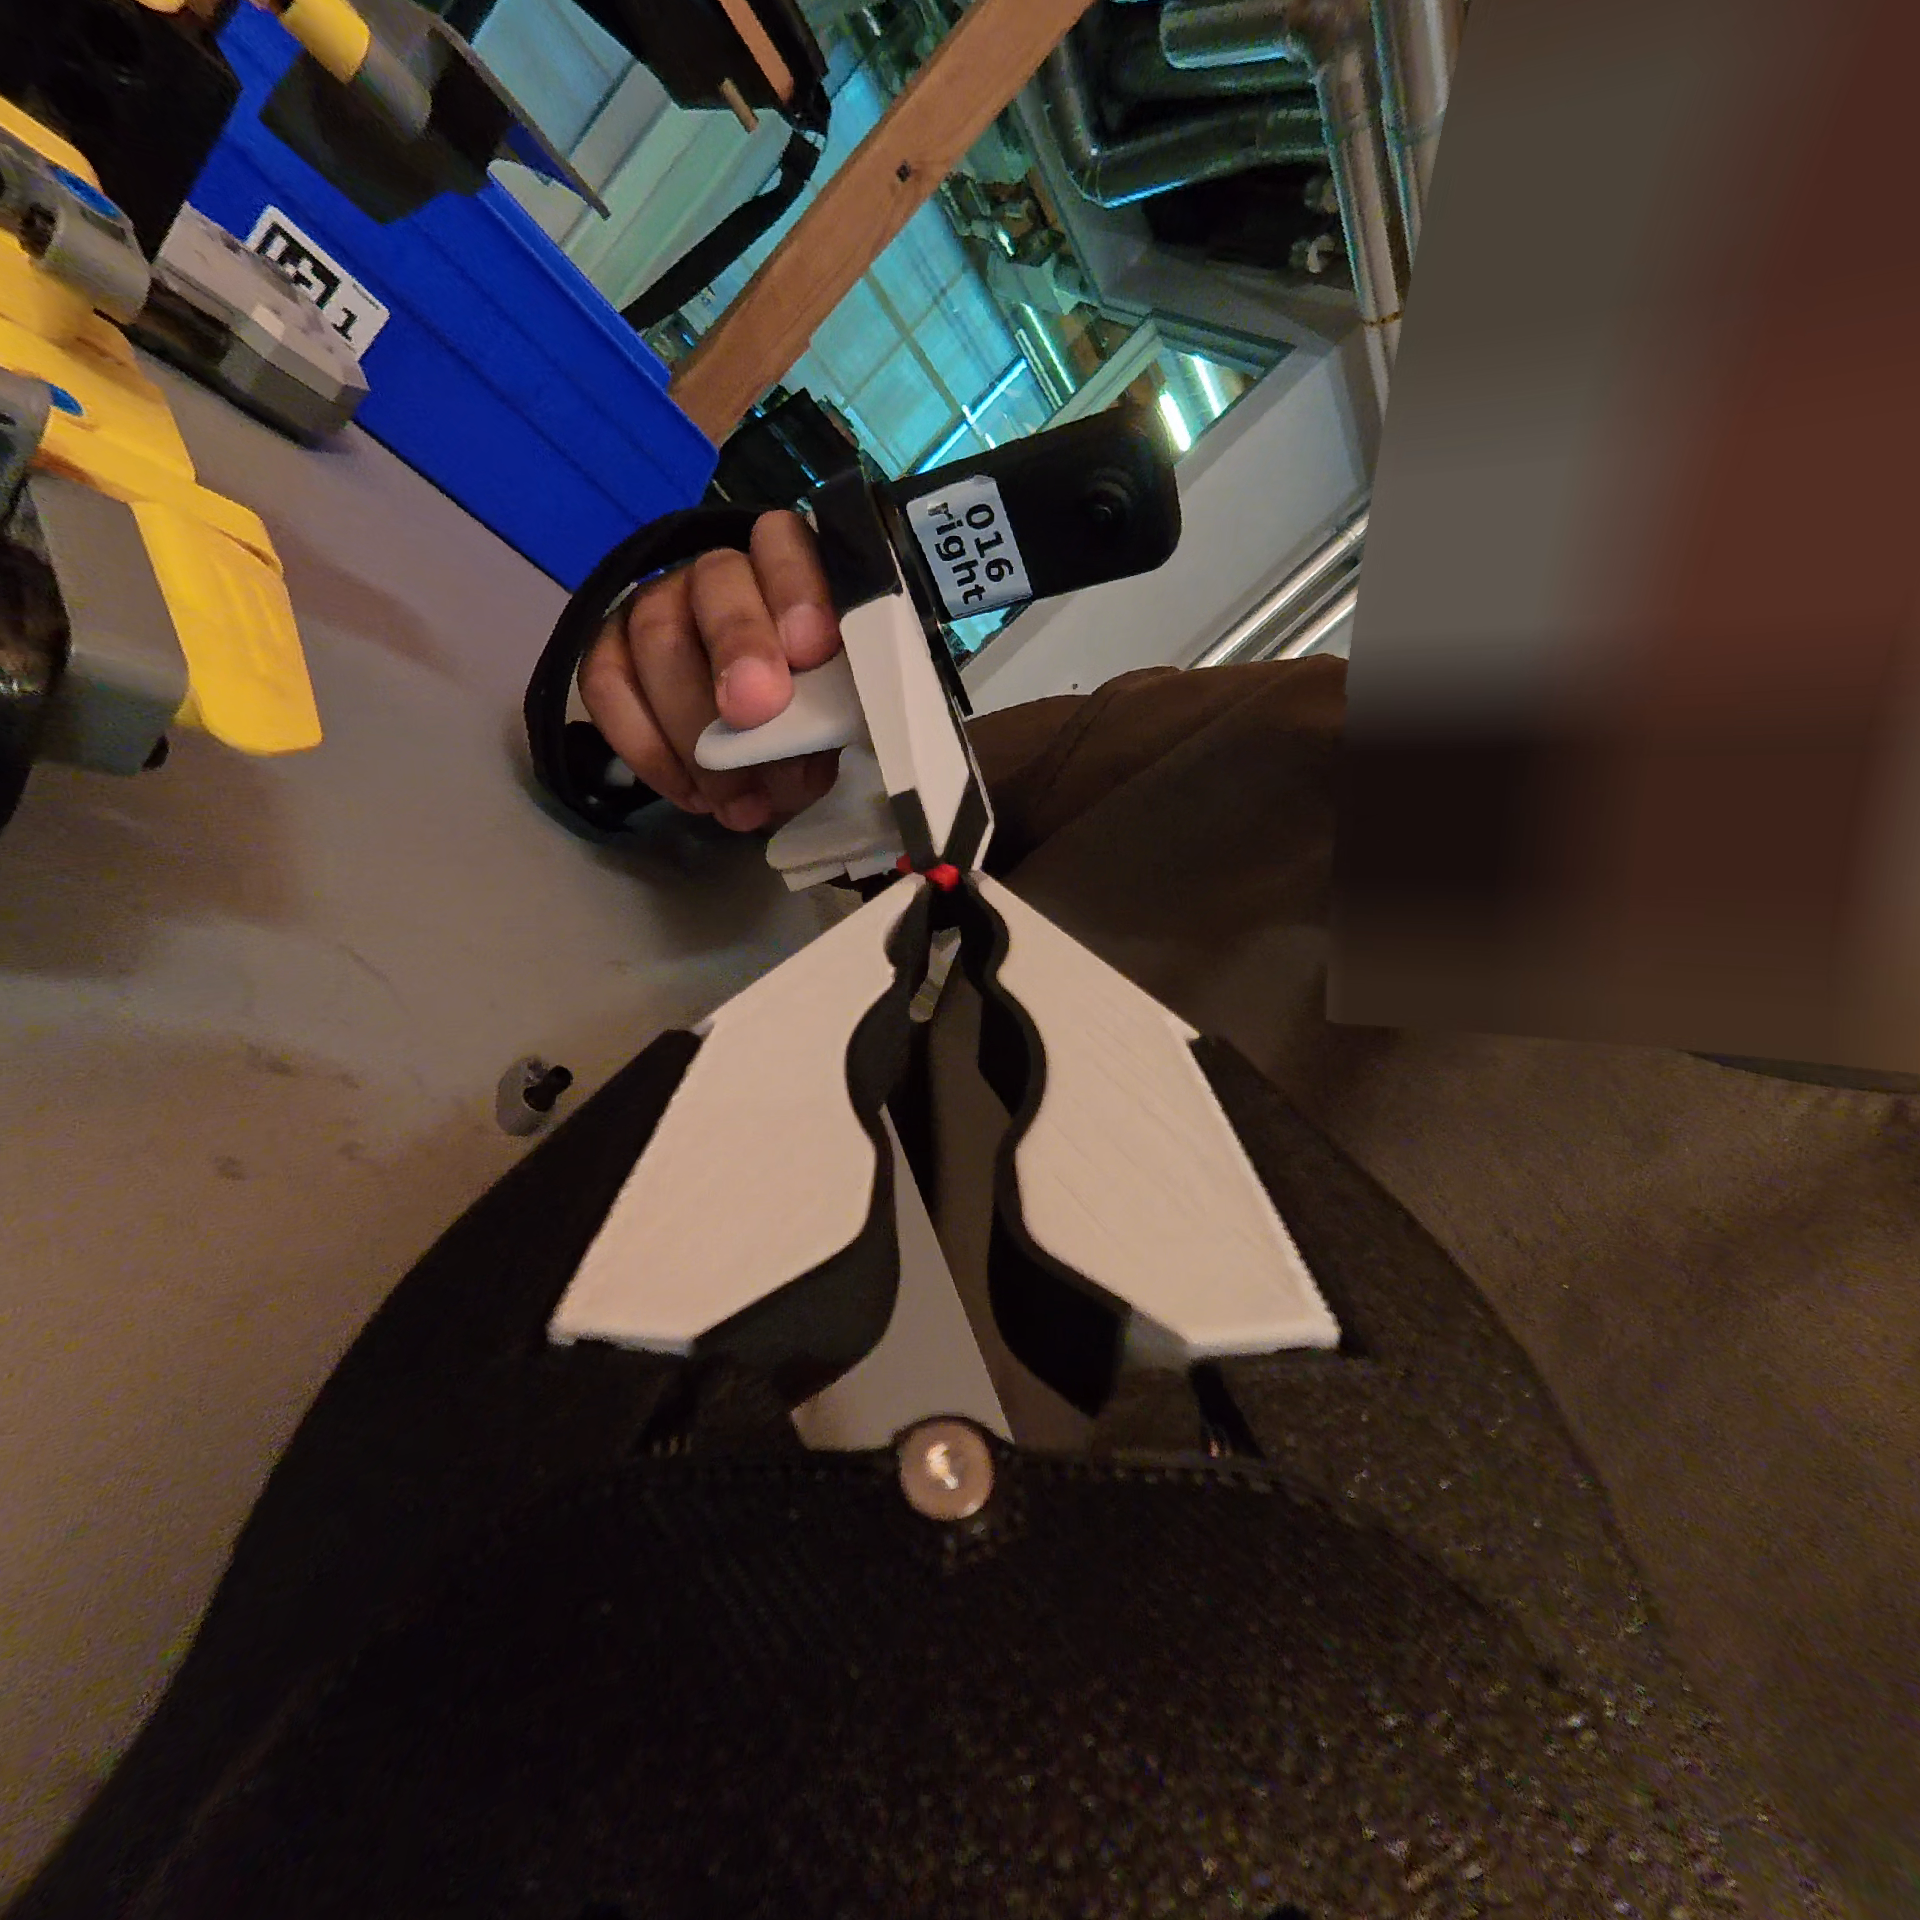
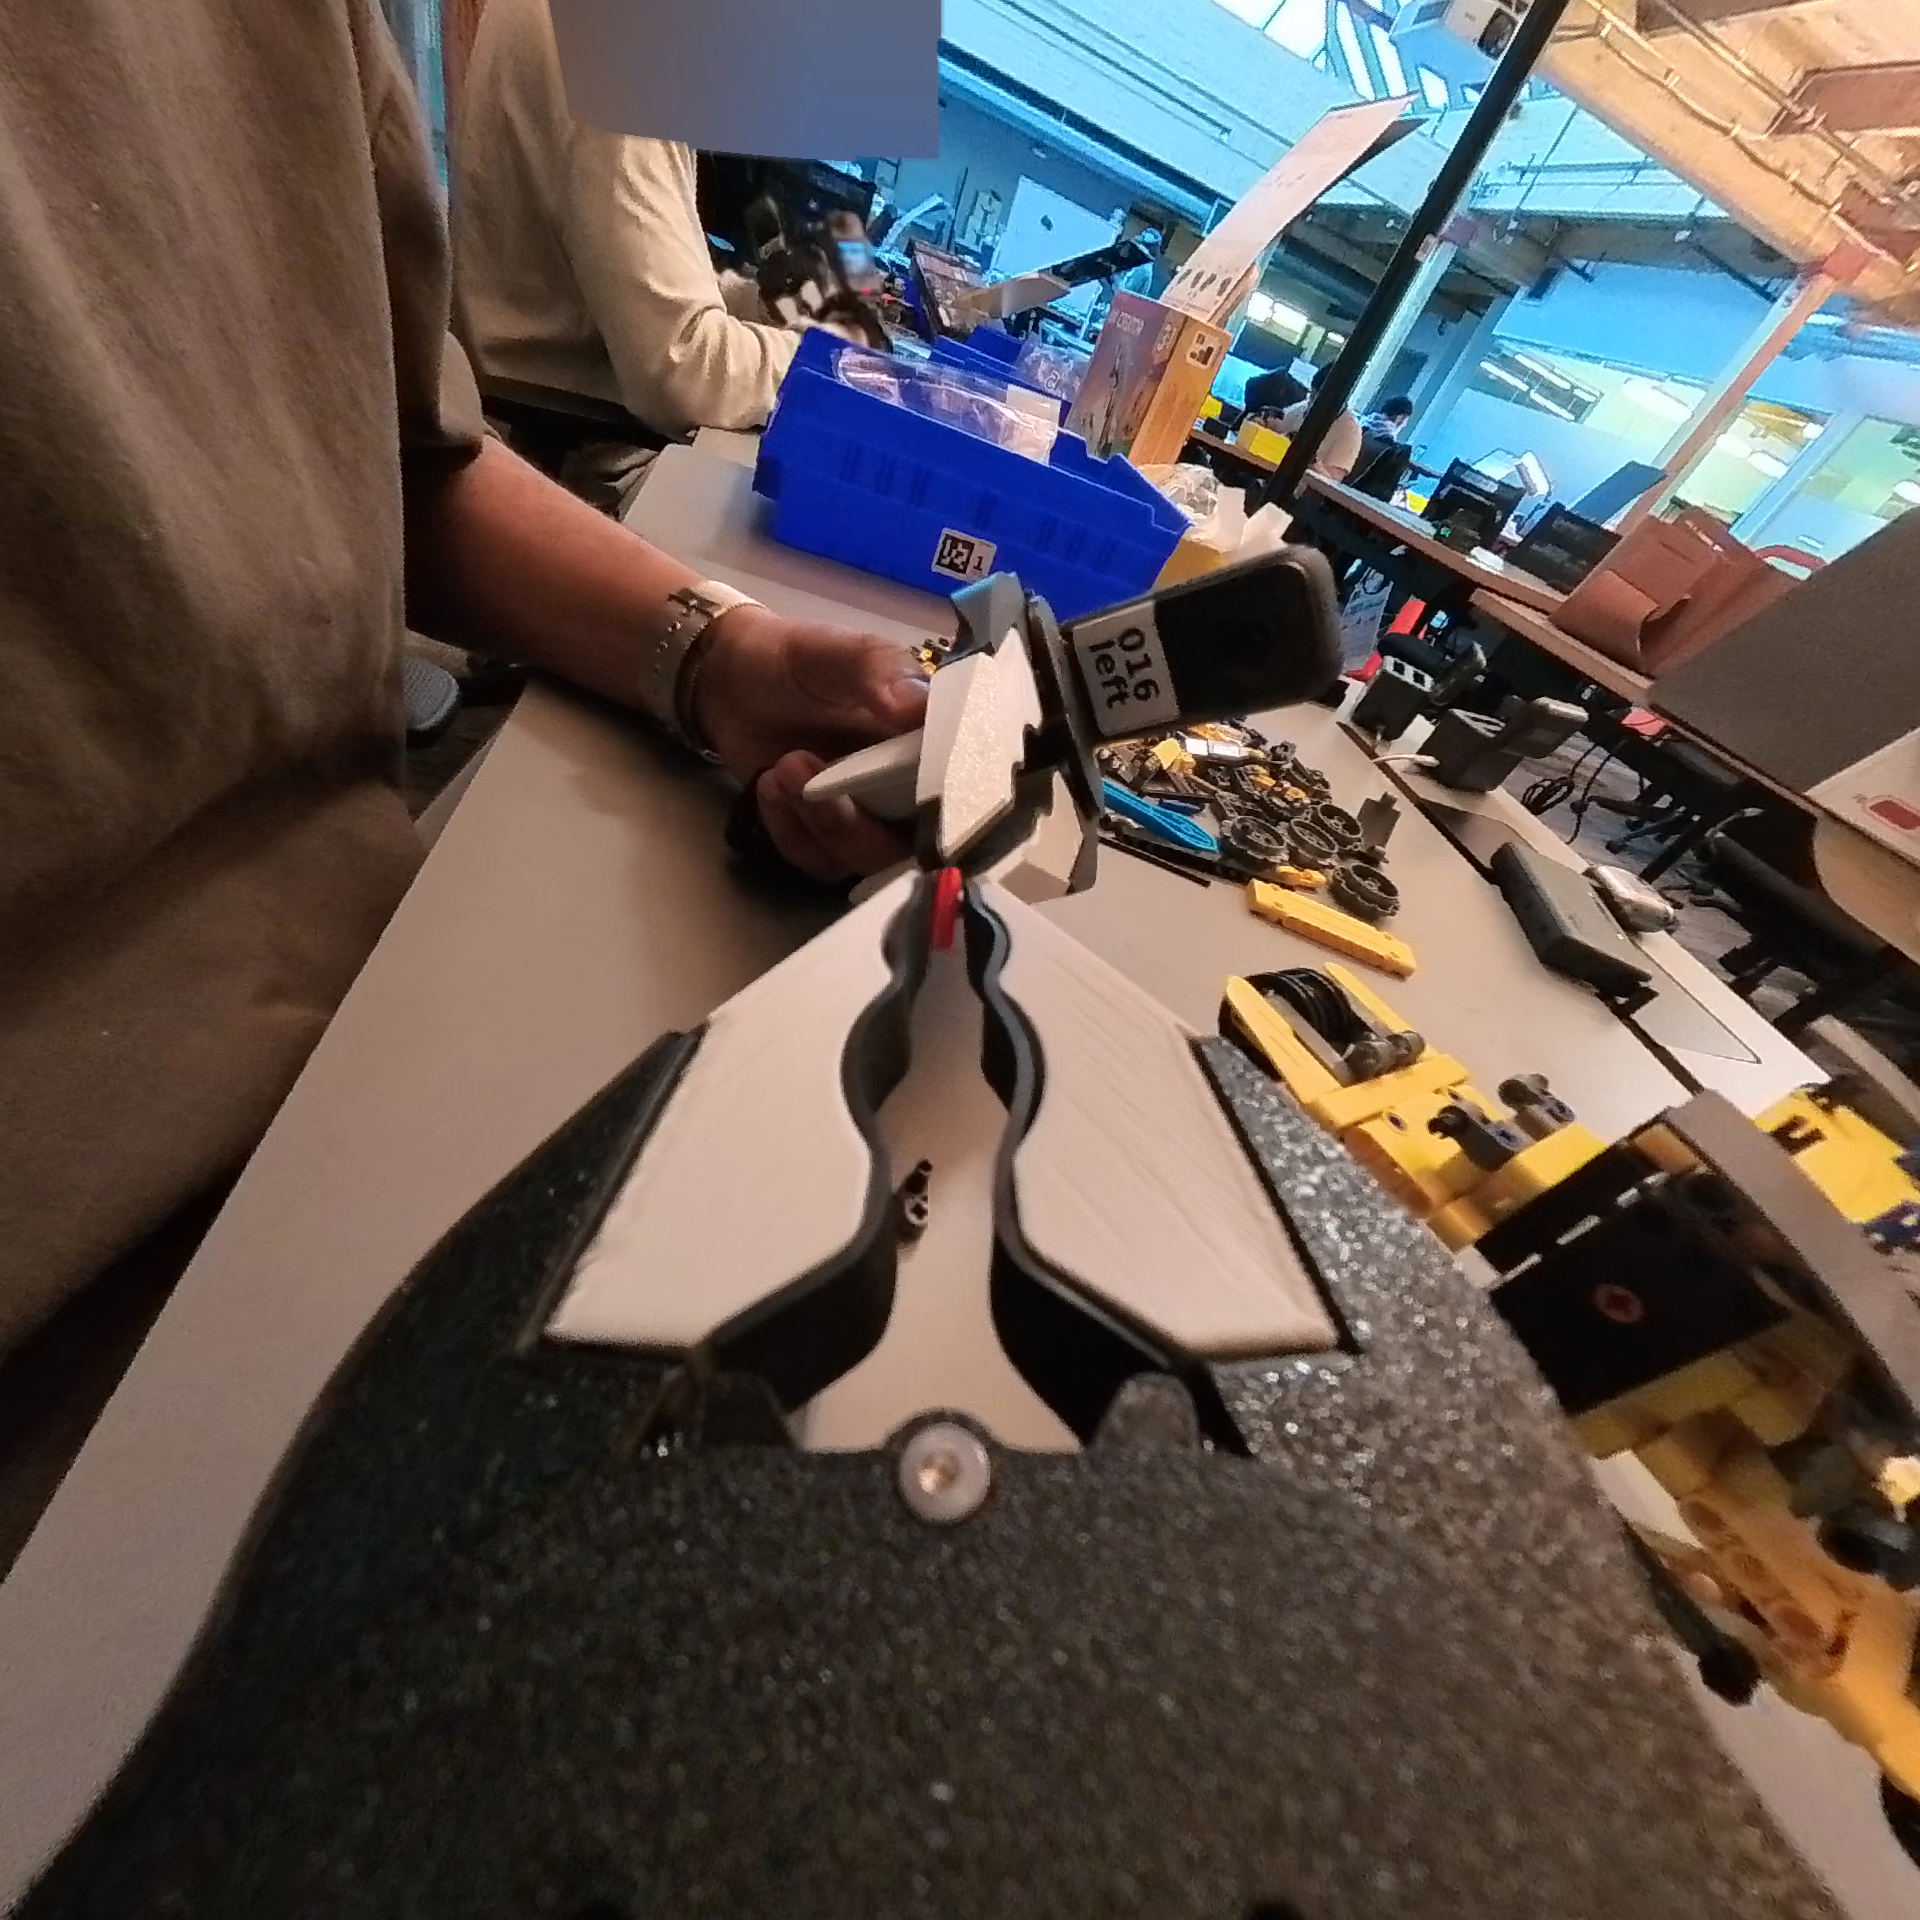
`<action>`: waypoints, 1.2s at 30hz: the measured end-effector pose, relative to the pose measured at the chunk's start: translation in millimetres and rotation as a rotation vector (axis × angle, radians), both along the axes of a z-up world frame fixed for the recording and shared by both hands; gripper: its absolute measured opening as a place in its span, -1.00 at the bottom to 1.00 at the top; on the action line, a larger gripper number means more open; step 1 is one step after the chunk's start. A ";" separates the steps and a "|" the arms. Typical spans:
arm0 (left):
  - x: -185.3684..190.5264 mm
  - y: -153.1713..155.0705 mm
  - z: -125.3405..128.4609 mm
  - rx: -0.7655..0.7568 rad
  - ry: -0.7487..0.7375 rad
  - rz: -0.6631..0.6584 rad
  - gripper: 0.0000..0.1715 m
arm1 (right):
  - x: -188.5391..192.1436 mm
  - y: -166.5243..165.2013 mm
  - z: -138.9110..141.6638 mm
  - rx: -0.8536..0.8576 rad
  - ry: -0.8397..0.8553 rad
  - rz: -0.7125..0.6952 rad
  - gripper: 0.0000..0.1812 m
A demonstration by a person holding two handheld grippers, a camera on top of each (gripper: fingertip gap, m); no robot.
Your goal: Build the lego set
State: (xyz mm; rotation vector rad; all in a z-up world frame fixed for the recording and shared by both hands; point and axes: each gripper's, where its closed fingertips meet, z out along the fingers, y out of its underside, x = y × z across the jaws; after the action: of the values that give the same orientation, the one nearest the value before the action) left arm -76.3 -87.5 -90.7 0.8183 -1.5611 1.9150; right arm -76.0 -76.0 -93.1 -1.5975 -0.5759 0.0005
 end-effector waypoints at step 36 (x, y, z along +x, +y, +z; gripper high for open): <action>0.5 5.5 6.5 -0.075 0.032 -0.018 -1.00 | 1.5 -2.8 9.4 0.058 -0.042 -0.024 -0.95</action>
State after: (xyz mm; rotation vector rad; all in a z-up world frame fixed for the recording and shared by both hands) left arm -75.9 -82.0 -84.1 0.7965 -1.4640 1.9260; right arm -74.5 -78.8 -83.7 -1.5507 -0.5844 -0.0679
